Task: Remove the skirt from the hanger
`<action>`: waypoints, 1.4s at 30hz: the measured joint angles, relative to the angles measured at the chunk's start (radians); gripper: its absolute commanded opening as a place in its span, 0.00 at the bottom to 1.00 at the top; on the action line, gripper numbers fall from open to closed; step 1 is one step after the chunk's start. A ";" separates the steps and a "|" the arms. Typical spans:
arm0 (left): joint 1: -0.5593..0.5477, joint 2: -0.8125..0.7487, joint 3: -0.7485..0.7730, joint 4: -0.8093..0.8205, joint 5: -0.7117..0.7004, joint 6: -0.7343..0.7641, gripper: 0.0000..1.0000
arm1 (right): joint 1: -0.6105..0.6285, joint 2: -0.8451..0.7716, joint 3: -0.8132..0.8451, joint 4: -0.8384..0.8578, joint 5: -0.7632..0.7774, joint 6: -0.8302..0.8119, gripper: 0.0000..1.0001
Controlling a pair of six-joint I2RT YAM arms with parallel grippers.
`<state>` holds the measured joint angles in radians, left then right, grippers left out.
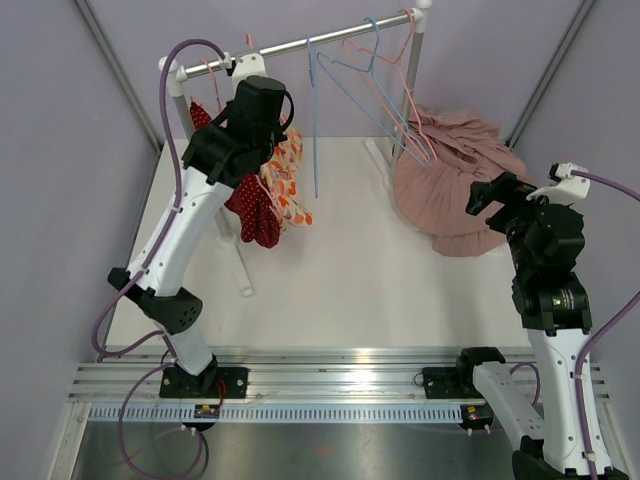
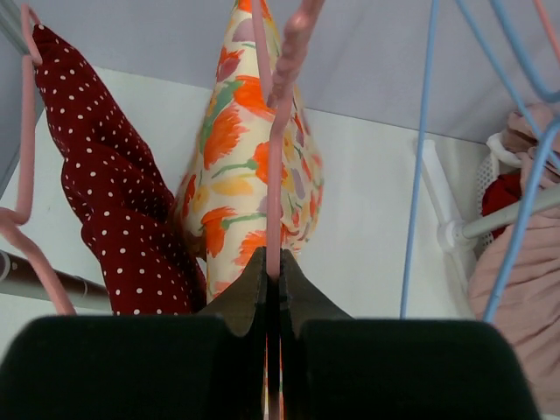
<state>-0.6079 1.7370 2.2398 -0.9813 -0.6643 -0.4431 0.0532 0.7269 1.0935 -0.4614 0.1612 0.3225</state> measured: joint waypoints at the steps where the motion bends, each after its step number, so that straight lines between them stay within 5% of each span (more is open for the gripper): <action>1: -0.001 0.001 0.021 -0.014 0.013 0.002 0.00 | 0.000 0.000 0.000 0.001 -0.021 -0.004 1.00; 11: -0.022 -0.011 0.165 -0.046 0.121 0.005 0.00 | 0.013 0.106 0.153 0.093 -0.605 0.012 0.99; 17: -0.027 -0.012 0.165 -0.046 0.145 0.000 0.00 | 0.175 0.170 0.280 0.033 -0.694 -0.054 0.99; 21: -0.028 -0.012 0.165 -0.042 0.153 -0.006 0.00 | 0.426 0.244 0.387 -0.051 -0.571 -0.153 0.99; 25: -0.029 -0.012 0.165 -0.041 0.156 -0.012 0.00 | 0.818 0.375 0.487 -0.127 -0.174 -0.275 0.99; 28: -0.029 -0.014 0.159 -0.040 0.156 -0.015 0.00 | 0.980 0.476 0.497 -0.138 0.019 -0.332 0.99; 33: -0.033 -0.035 0.134 -0.037 0.161 -0.021 0.00 | 1.053 0.565 0.455 -0.132 0.196 -0.365 0.98; 42: -0.046 -0.114 0.055 -0.019 0.164 -0.029 0.00 | 1.064 0.646 0.447 -0.017 0.248 -0.387 0.96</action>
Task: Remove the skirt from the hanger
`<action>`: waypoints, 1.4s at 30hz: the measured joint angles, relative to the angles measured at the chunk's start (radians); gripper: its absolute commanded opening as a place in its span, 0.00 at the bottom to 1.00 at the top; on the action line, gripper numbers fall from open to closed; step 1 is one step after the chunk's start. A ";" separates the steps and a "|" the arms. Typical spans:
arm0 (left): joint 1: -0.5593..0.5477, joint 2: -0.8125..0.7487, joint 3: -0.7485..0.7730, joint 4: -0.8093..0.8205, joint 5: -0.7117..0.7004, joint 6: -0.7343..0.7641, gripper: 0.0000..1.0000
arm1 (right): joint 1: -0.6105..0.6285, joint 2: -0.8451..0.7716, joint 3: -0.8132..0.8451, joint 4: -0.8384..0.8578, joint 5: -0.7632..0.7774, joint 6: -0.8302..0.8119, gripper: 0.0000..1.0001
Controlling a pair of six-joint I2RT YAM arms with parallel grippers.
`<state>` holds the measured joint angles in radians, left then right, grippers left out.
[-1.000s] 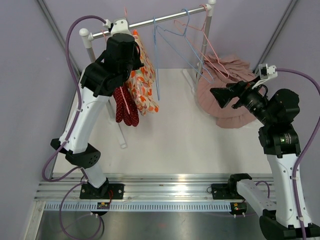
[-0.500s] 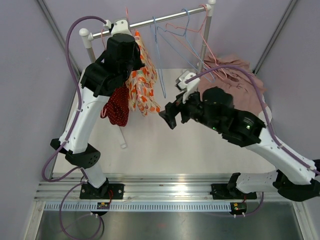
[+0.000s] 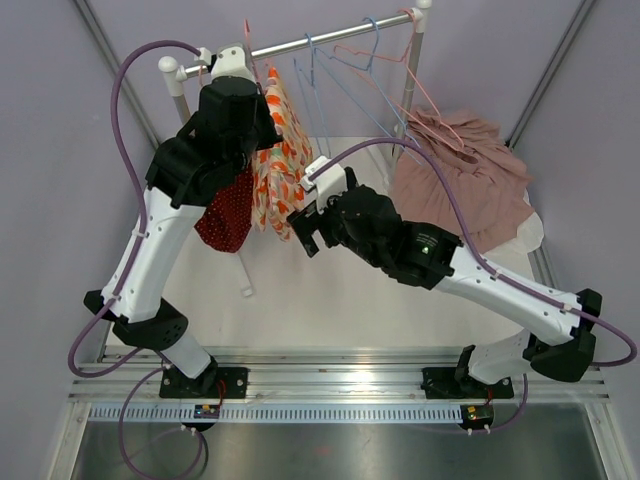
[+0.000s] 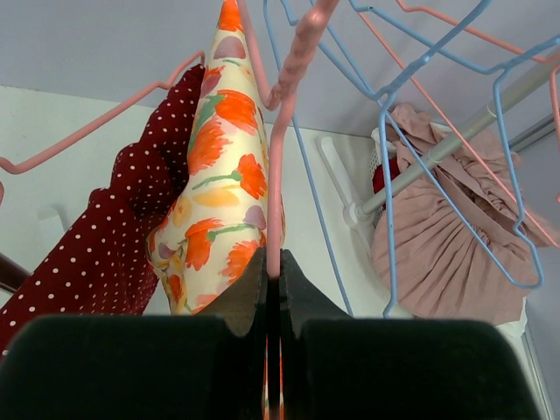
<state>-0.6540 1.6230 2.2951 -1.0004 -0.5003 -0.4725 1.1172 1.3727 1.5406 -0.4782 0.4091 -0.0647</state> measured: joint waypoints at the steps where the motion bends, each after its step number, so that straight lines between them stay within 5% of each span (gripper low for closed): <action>1: 0.000 -0.005 -0.005 0.001 0.000 0.000 0.00 | 0.000 0.015 0.004 0.006 -0.001 -0.002 0.97; 6: -0.001 -0.011 -0.013 0.008 0.000 0.000 0.00 | 0.000 0.085 0.021 0.032 -0.010 -0.007 0.95; 11: -0.001 -0.012 -0.013 0.008 0.000 0.000 0.00 | 0.000 0.109 0.031 0.050 -0.011 -0.014 0.57; 16: -0.001 -0.021 -0.035 0.020 0.000 0.000 0.00 | 0.000 0.112 0.032 0.082 -0.011 -0.010 0.33; 20: -0.001 -0.031 -0.048 0.028 0.003 0.000 0.00 | 0.000 0.112 0.029 0.116 -0.015 -0.005 0.00; 30: -0.001 -0.069 -0.073 0.048 -0.007 0.005 0.00 | 0.001 0.061 -0.092 0.198 -0.040 0.025 0.00; 42: 0.058 -0.077 -0.084 0.051 -0.024 0.029 0.00 | 0.004 -0.466 -0.341 0.076 0.127 0.113 0.00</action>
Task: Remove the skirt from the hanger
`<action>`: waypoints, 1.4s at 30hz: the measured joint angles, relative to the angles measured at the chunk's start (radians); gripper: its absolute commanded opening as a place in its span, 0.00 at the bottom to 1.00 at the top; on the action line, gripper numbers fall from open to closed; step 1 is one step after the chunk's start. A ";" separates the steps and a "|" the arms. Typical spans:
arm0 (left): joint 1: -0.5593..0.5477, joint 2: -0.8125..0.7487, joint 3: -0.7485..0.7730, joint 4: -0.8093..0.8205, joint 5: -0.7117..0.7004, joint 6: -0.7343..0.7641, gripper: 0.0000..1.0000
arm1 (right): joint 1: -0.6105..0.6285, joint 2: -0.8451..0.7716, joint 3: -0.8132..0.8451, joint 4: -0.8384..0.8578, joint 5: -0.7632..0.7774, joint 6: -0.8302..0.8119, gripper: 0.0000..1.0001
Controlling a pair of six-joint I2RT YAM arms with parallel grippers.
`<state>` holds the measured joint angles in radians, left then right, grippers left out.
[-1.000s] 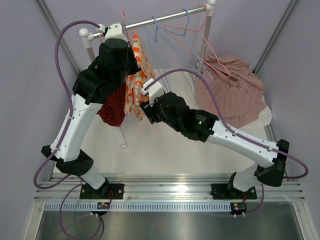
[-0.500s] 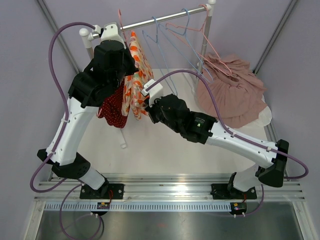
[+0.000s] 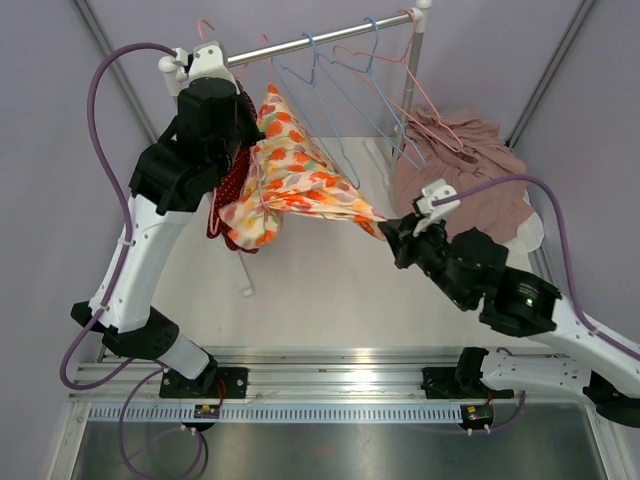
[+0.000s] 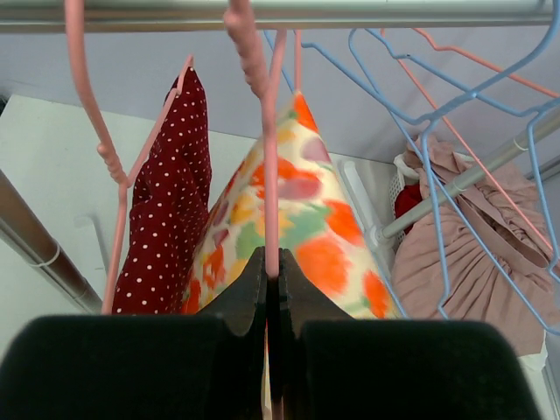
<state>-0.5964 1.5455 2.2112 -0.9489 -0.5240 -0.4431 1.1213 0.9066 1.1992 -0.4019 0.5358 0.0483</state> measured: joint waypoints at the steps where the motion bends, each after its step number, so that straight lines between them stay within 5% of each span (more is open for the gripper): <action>1: 0.003 0.000 0.001 0.000 0.000 0.002 0.00 | 0.001 -0.050 -0.019 -0.025 0.019 0.014 0.00; 15: 0.051 0.004 0.037 -0.025 -0.030 0.060 0.00 | 0.002 -0.295 -0.060 -0.294 0.272 0.081 0.00; 25: 0.049 -0.025 -0.062 0.002 -0.002 0.058 0.00 | -0.019 0.063 0.238 -0.191 0.439 -0.167 0.00; 32: 0.045 -0.074 -0.145 0.010 0.024 0.058 0.00 | -0.351 0.177 0.467 -0.053 0.426 -0.363 0.00; 42: 0.043 -0.106 -0.190 0.035 0.066 0.058 0.00 | -0.690 0.545 1.053 0.111 0.366 -0.476 0.00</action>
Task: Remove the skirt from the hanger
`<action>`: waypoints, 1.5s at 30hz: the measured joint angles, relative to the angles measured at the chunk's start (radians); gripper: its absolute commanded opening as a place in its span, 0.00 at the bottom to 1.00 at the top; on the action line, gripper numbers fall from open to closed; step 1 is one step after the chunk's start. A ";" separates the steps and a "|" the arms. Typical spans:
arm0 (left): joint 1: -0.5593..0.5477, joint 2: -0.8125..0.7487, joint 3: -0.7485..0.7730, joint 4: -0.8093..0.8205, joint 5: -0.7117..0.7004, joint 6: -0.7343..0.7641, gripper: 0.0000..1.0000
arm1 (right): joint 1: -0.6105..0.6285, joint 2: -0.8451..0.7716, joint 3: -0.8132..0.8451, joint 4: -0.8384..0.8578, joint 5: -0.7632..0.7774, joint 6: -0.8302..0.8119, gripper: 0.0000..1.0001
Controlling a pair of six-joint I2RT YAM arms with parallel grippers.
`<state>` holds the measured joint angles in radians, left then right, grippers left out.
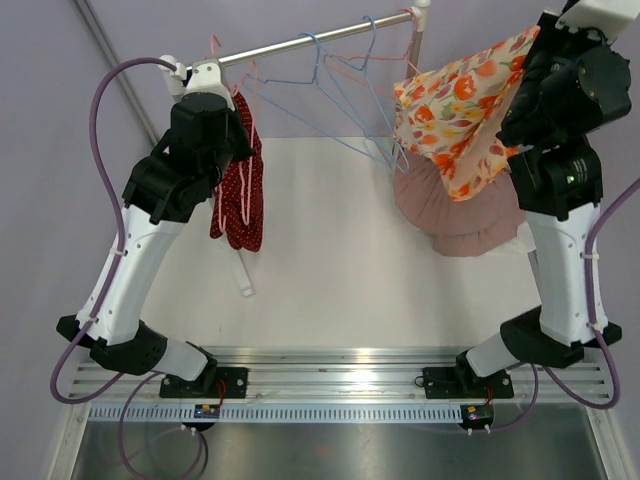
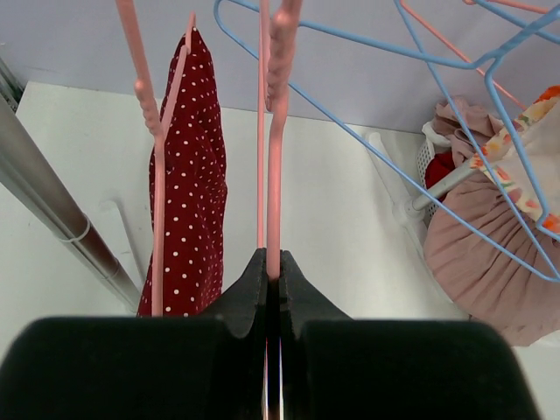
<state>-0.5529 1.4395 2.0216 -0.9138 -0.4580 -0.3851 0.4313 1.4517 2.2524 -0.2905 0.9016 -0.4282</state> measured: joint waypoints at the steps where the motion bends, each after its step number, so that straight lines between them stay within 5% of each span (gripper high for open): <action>1: 0.000 0.000 -0.002 0.002 0.003 0.000 0.00 | -0.014 0.047 0.067 -0.003 -0.010 0.004 0.00; 7: -0.002 0.000 -0.002 0.011 0.021 0.001 0.00 | -0.116 0.279 0.297 -0.043 -0.105 0.083 0.00; 21: -0.011 0.002 -0.001 0.016 0.029 0.019 0.00 | -0.441 0.528 0.318 -0.096 -0.409 0.481 0.02; 22: -0.012 0.004 0.002 0.016 0.026 0.021 0.00 | -0.447 0.529 0.290 -0.087 -0.434 0.506 0.07; 23: -0.012 0.008 0.005 0.018 0.022 0.023 0.00 | -0.455 0.529 0.260 -0.080 -0.456 0.531 0.32; 27: -0.013 0.025 0.020 0.031 0.011 0.030 0.00 | -0.464 0.510 0.064 -0.053 -0.530 0.619 0.99; 34: -0.013 0.092 0.098 0.057 0.002 0.041 0.00 | -0.462 0.340 -0.614 0.037 -0.610 0.718 0.99; 45: -0.013 0.260 0.231 0.125 0.026 0.053 0.00 | -0.462 -0.232 -1.090 0.145 -0.757 0.848 0.99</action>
<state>-0.5655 1.6993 2.2524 -0.7887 -0.4316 -0.3325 -0.0307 1.2198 1.1625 -0.1452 0.1444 0.4194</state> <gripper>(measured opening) 0.027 0.993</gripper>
